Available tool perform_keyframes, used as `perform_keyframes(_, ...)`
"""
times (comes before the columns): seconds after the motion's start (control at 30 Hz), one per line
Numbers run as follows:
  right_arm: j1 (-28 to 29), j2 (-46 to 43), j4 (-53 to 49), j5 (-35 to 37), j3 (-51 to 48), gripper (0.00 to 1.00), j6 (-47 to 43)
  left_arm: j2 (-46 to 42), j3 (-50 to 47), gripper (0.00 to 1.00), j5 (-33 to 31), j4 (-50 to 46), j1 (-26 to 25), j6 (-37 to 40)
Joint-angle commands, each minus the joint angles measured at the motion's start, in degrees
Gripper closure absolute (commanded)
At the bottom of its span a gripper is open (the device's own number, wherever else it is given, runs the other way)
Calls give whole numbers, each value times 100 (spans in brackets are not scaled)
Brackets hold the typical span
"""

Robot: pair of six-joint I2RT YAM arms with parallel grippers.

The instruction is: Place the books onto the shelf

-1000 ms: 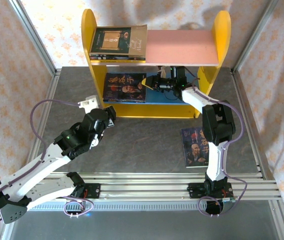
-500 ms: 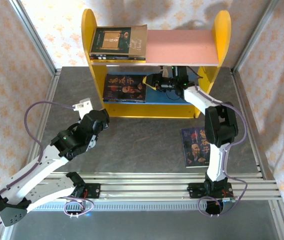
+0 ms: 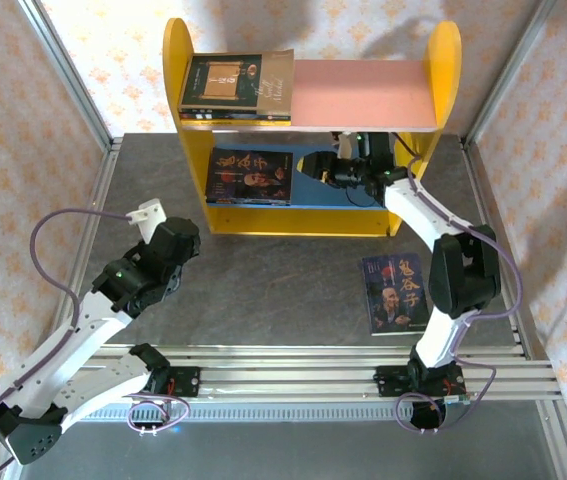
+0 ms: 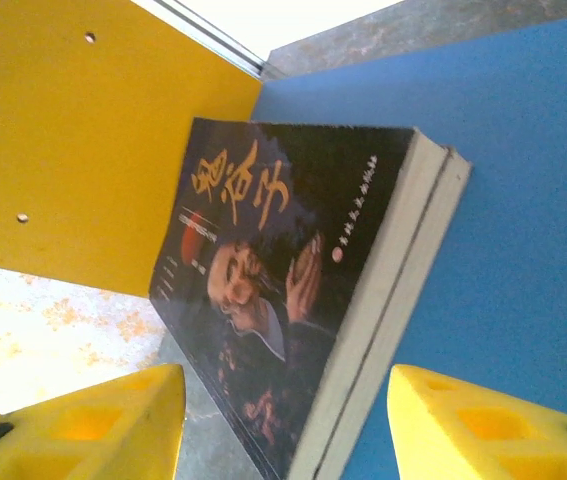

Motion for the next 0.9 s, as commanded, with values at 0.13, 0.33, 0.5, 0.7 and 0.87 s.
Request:
perform_keyframes(0.13,58,-1111,-150,739,-1196,45,-180,-63,-817,38,487,416,438,-321)
perform_keyframes(0.33,74,-2053,-788,1310,-2057,42,-543,364,-1223,39,1085,717,787,-291)
perform_keyframes(0.5,86,-2519,-1101,1367,-2390,41,-654,449,-1452,39,1332,1012,861,-266)
perform_keyframes(0.7,85,-2888,-1220,1695,-2749,39,-518,534,-1502,39,1484,1090,871,-167)
perform_keyframes(0.87,80,-3239,-1808,2308,-3030,37,-465,500,-1570,40,1535,1129,871,-78)
